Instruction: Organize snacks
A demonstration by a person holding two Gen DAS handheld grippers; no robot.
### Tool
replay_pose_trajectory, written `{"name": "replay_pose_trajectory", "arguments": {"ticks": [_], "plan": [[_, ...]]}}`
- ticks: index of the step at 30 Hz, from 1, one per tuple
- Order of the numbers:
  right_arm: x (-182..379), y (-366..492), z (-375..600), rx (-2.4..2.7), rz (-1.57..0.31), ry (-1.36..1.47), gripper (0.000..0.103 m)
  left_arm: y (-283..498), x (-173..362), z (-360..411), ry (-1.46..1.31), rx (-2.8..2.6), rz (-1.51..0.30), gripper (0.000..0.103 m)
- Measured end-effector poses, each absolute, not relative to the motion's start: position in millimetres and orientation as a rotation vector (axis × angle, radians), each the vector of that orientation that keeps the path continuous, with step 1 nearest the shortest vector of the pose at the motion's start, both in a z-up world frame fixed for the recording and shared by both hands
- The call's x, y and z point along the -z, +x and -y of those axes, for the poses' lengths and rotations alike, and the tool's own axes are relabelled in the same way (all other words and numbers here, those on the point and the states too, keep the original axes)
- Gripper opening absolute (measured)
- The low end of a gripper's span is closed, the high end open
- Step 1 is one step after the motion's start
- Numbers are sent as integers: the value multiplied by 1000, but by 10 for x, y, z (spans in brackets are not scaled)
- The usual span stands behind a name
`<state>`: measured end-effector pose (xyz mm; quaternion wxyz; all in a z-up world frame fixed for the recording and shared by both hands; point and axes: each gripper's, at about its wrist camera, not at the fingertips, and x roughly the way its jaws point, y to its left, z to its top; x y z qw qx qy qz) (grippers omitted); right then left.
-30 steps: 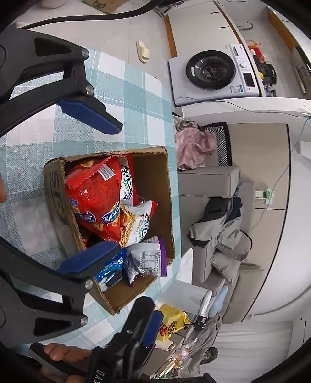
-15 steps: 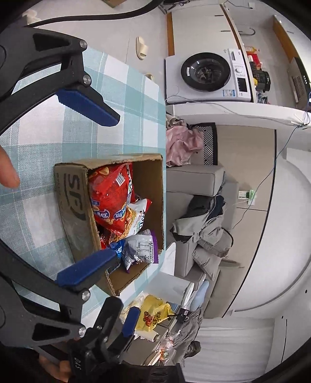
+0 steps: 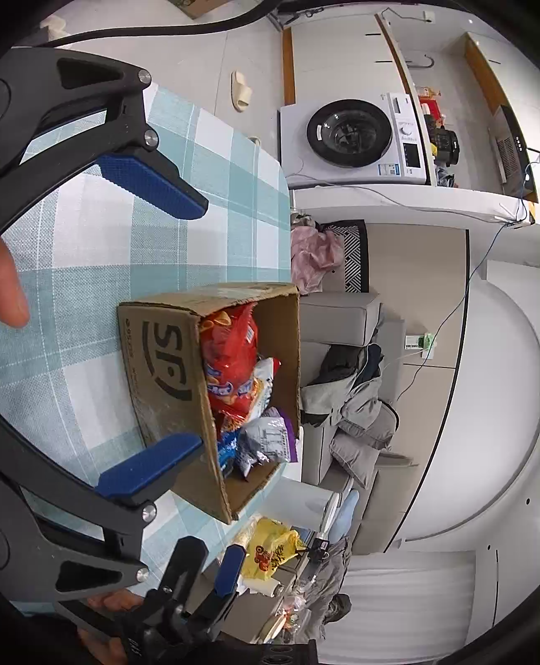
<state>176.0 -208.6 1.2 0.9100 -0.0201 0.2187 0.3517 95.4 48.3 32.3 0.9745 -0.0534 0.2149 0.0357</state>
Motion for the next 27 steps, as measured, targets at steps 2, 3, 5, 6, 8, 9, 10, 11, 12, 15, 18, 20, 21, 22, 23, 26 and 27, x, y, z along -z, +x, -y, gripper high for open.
{"name": "replay_pose_trajectory", "arguments": {"ticks": [2,3,5,6,8,9,10,11,12,15,18,20,21,22,23,26,27], "plan": [[34,1764,2105,-722,-454,-28,103,943,-270,-483,-107,-74,-431,103],[53,1761,2114,-720,-450,-25,103,937,-243,-475,-111,-78,-428,103],[72,1753,2117,-705,-436,-29,103,926,-200,-481,-118,-80,-421,103],[86,1744,2119,-695,-427,-32,103,920,-185,-481,-118,-82,-422,102],[117,1734,2123,-684,-415,-34,103,916,-170,-481,-115,-82,-419,103],[132,1730,2130,-685,-411,-28,103,909,-151,-478,-109,-82,-413,103],[139,1735,2130,-685,-410,-26,103,920,-142,-468,-103,-84,-411,103],[147,1737,2129,-680,-409,-25,103,922,-122,-464,-99,-84,-413,103],[155,1734,2129,-675,-404,-27,103,927,-98,-462,-94,-82,-417,103],[175,1733,2133,-673,-399,-29,103,946,-49,-437,-85,-82,-425,103],[176,1712,2129,-669,-391,-32,103,970,-38,-424,-91,-84,-419,103],[174,1696,2138,-662,-383,-30,103,996,-19,-435,-100,-85,-419,103],[173,1692,2147,-658,-380,-27,103,999,-15,-434,-103,-86,-417,103],[171,1688,2153,-653,-375,-25,103,1006,-8,-426,-104,-86,-416,103],[170,1690,2160,-653,-374,-21,103,1003,-10,-428,-102,-86,-415,103],[175,1708,2169,-653,-378,-16,103,1017,-1,-429,-94,-83,-411,103],[175,1708,2171,-654,-380,-15,103,1040,11,-430,-92,-84,-410,103]]}}
